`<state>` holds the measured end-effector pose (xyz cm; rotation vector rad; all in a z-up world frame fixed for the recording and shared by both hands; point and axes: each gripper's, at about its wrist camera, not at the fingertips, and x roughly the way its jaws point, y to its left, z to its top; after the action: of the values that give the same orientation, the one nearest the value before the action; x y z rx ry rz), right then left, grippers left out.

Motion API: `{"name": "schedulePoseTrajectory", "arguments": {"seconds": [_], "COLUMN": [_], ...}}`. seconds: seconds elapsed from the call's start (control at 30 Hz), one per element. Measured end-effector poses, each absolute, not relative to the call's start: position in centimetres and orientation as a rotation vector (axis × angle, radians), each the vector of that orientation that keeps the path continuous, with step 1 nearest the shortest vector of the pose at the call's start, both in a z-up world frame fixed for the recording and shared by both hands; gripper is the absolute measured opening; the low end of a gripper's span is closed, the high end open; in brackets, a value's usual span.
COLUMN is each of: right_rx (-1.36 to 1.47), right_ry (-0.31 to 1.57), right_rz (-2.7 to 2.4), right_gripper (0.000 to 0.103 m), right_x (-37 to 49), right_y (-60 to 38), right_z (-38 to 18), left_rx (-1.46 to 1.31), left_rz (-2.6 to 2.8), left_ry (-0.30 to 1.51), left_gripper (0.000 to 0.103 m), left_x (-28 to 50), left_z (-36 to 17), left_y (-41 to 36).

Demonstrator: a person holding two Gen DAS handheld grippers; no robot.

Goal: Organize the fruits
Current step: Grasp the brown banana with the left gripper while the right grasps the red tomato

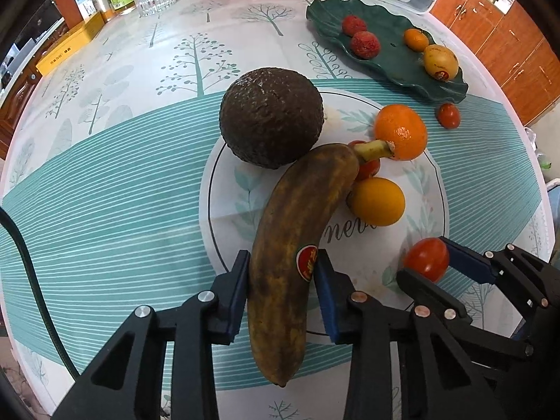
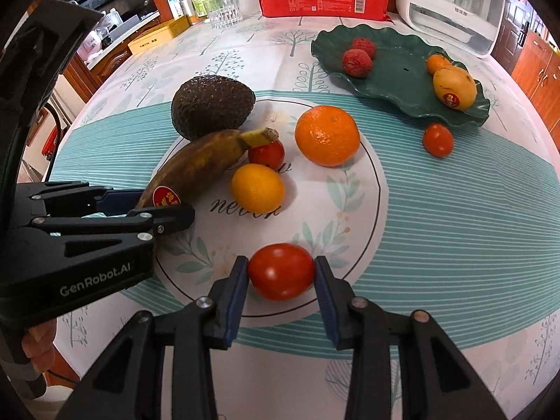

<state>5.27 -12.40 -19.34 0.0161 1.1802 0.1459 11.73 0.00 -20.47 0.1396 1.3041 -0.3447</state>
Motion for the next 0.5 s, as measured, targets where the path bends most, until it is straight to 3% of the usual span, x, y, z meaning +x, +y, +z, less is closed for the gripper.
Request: {"name": "schedulePoseTrajectory", "arguments": {"seconds": [0.5], "right_rx": [0.034], "right_ry": [1.127], "right_rz": [0.145], "right_gripper": [0.037], "right_x": [4.8], "right_y": [-12.8], "right_z": [-17.3], "left_rx": [0.084], "left_rz": [-0.353], "left_ry": [1.262], "left_gripper": [0.033], "left_x": [10.4], "left_z": [-18.4], "left_y": [1.5]}}
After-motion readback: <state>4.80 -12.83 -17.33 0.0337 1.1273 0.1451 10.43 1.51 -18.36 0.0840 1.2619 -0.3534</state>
